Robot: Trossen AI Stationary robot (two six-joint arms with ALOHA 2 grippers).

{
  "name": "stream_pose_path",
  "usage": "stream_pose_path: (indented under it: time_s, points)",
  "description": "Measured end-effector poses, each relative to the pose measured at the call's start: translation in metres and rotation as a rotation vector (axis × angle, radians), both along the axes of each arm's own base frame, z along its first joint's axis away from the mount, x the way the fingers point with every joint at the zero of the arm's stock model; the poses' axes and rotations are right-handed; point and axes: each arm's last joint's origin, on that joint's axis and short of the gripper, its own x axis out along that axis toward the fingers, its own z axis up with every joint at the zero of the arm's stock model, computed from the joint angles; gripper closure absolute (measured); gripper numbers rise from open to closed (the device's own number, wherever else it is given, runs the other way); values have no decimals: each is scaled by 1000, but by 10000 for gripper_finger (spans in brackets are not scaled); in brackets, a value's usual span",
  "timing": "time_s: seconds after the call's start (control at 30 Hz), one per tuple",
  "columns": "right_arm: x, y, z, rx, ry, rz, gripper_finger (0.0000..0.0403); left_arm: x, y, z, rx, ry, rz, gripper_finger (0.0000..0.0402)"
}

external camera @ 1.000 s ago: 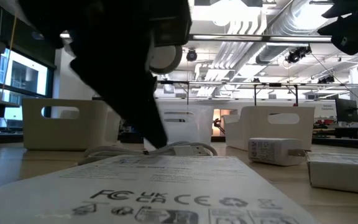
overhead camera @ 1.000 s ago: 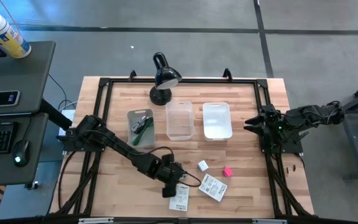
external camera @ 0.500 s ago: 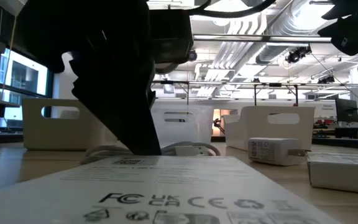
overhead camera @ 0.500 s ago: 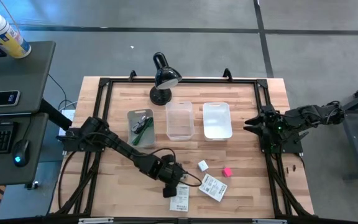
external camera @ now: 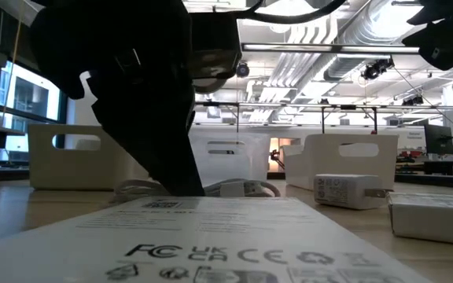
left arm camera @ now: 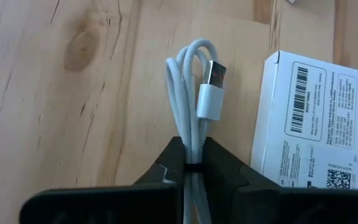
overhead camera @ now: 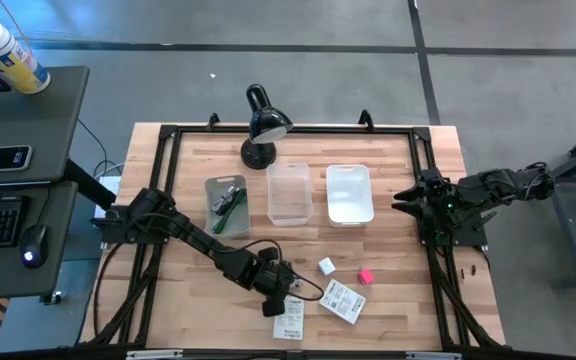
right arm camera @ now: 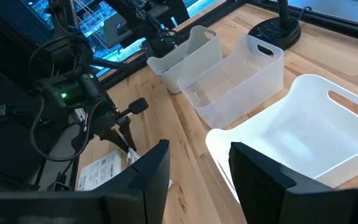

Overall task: Pick and place items into bin
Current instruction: Put the white charger cable into the gray bin

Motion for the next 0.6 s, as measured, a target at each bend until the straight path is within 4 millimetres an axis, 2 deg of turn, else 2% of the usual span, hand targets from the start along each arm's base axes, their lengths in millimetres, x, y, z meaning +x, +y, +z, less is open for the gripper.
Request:
stream_pose_path:
  time_s: [0.17, 0.27, 0.47, 0.6]
  points:
    - [0, 0, 0, 1, 0, -1, 247, 0, 1, 2, 0, -11, 5, 366]
    - [0, 0, 0, 2, 0, -1, 247, 1, 0, 7, -7, -32, 9, 366]
    - [0, 0, 0, 2, 0, -1, 247, 5, 0, 31, 63, -43, 1, 394]
    - [0, 0, 0, 6, 0, -2, 247, 11, 0, 53, 131, -38, -15, 390]
